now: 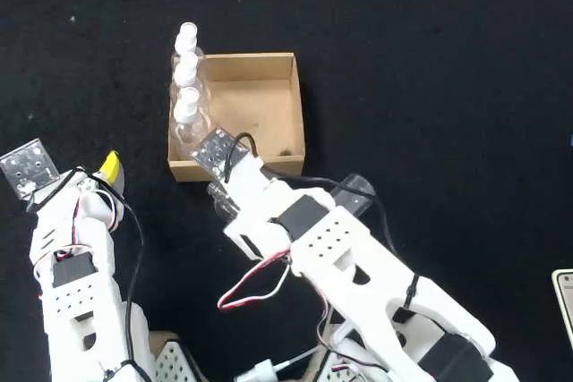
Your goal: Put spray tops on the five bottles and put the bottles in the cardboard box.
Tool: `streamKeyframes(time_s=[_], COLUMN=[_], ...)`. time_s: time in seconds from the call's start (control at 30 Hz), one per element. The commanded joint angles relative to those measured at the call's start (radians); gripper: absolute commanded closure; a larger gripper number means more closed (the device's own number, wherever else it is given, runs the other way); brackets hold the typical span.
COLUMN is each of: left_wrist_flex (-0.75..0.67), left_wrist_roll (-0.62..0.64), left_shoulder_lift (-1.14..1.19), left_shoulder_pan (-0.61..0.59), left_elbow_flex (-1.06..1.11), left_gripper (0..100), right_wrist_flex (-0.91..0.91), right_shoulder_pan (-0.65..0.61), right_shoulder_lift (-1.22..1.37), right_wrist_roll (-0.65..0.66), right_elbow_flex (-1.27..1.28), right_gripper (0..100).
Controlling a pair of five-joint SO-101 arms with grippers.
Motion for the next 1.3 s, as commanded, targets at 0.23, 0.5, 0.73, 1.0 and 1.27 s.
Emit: streamKeyframes(time_s=[0.23, 0.5, 0.73, 1.0, 1.27], left_wrist_flex=[-0.023, -0.023, -0.023, -0.023, -0.023], left_wrist_roll=[0.003, 0.003, 0.002, 0.002, 0.002], left_shoulder_lift=[-0.015, -0.015, -0.015, -0.015, -0.015], left_shoulder_pan=[0.001, 0.001, 0.001, 0.001, 0.001], left_elbow_flex=[-0.015, -0.015, -0.015, -0.015, -0.013], left_gripper=[75, 75, 75, 75, 75], right_wrist_flex=[-0.103, -0.230, -0.264, -0.106, 0.341], right_shoulder_pan=[-0.021, -0.021, -0.018, 0.038, 0.100], right_shoulder_lift=[0.179, 0.312, 0.378, 0.266, -0.064], right_wrist_roll=[-0.011, -0.011, -0.011, 0.021, 0.023], right_elbow_flex=[-0.116, -0.104, -0.107, -0.157, -0.417], right_gripper=[75.1, 75.1, 79.1, 95.6, 95.7])
